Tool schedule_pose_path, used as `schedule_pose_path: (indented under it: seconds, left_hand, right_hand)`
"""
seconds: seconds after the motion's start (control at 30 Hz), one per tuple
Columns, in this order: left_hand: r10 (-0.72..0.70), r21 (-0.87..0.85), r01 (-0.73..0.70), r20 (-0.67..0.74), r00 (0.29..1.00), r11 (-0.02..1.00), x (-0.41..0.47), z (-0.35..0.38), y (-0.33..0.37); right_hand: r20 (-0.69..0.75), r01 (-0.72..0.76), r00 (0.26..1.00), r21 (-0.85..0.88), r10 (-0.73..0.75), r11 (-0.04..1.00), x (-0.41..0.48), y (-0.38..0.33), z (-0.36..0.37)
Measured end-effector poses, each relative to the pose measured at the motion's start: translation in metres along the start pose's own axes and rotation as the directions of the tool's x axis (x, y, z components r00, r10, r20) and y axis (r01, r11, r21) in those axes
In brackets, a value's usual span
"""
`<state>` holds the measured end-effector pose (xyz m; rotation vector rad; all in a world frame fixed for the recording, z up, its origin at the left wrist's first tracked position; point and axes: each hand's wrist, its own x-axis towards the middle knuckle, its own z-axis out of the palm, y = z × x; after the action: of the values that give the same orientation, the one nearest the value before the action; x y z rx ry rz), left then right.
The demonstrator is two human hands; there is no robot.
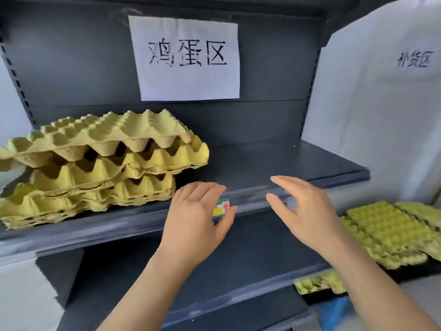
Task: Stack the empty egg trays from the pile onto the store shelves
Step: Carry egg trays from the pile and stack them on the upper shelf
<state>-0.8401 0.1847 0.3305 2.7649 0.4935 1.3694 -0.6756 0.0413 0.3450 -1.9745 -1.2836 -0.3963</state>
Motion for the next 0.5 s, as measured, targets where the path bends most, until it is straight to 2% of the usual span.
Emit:
schedule_pose_path:
  seconds: [0.27,0.5]
  left_hand:
    - [0.075,-0.191,-0.032,0.221,0.972,0.981,0.005,0.143,0.136]
    - [0.093,-0.281,0.027,0.407,0.909,0.959,0.001,0.268,0.246]
  right_hand:
    - [0.075,-0.165,0.981,-0.141,0.177,0.976,-0.082,0.154,-0.065]
    - [0.132,-0.338,0.918,-0.231,0.374,0.912,-0.129,0.294,-0.113]
